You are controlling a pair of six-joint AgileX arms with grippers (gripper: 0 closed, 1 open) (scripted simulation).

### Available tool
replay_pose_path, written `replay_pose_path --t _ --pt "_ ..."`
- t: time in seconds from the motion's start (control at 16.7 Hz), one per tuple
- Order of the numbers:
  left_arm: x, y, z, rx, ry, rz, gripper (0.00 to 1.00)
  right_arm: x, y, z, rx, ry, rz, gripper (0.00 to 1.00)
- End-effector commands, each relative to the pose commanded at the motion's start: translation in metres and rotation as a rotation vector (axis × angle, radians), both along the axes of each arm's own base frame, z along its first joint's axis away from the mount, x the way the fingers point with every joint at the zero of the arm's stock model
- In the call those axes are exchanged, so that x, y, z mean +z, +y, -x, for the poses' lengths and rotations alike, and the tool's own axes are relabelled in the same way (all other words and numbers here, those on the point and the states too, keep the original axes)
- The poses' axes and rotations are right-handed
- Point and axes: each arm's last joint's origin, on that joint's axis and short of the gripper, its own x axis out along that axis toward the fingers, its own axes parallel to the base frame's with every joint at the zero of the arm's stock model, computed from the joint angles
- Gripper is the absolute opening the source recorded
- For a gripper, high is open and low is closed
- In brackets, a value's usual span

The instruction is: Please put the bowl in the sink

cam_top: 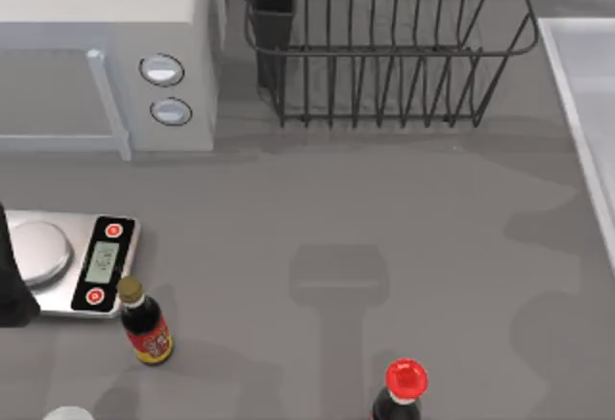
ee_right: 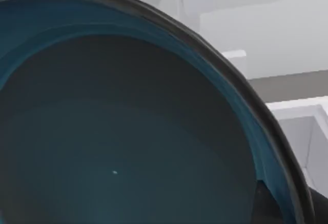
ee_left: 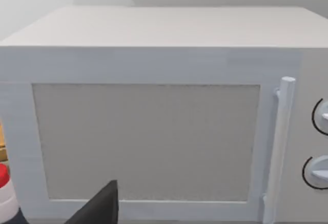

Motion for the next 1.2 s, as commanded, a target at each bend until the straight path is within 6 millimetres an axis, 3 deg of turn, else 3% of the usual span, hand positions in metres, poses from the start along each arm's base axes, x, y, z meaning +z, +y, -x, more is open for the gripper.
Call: replay_pose_path --t 0.36,0.78,0.96,1.2 --pt "0.0 0.0 0.0 0.0 0.0 0.0 1.0 0.029 -0.01 0.04 0.014 -0.234 0.126 0.0" --pt "0.0 0.0 0.0 0.0 0.0 0.0 1.0 0.03 -0.009 0.04 0.021 -0.244 0.128 0.0" --pt "0.0 0.0 0.0 0.0 0.0 0.0 1.0 0.016 -0.012 0.036 0.022 -0.239 0.125 0.0" --pt "0.0 0.0 0.0 0.0 0.0 0.0 1.0 -0.03 -0.019 0.027 0.02 -0.237 0.125 0.0"
